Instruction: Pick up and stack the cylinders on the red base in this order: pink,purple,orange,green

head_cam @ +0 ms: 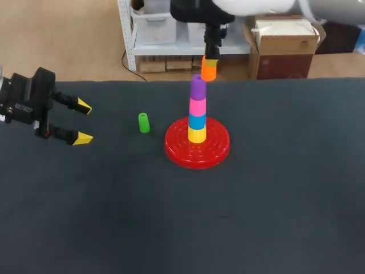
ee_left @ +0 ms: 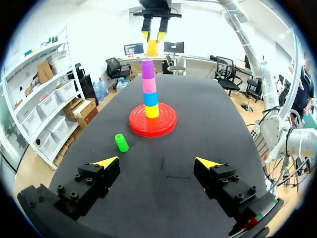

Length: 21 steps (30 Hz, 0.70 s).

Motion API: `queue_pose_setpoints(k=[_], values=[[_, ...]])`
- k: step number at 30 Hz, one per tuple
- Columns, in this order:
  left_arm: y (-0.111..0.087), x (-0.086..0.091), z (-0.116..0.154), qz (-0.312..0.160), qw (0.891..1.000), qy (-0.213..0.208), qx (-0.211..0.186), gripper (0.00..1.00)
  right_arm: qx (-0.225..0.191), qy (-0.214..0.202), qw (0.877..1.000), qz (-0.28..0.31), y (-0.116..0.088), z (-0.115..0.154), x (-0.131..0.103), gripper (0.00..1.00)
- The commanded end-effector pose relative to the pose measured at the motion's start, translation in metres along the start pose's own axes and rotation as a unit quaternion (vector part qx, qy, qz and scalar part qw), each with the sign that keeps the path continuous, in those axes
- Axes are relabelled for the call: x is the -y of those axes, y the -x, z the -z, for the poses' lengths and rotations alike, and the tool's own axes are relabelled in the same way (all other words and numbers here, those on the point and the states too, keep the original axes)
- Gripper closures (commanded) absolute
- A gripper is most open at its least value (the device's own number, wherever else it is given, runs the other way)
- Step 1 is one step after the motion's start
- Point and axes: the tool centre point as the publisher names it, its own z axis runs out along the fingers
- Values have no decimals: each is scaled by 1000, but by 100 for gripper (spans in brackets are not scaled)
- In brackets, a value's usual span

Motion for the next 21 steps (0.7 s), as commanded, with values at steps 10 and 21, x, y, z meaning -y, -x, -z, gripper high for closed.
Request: queue_pose_setpoints(k=[10, 21], values=[[-1, -1, 0, -1, 1000, -1, 1, 0, -10, 21, 1000, 15, 22, -9, 8, 100], [-1, -1, 0, -1, 1000, -1, 1, 0, -19, 22, 1000, 2, 21, -22, 24, 100]])
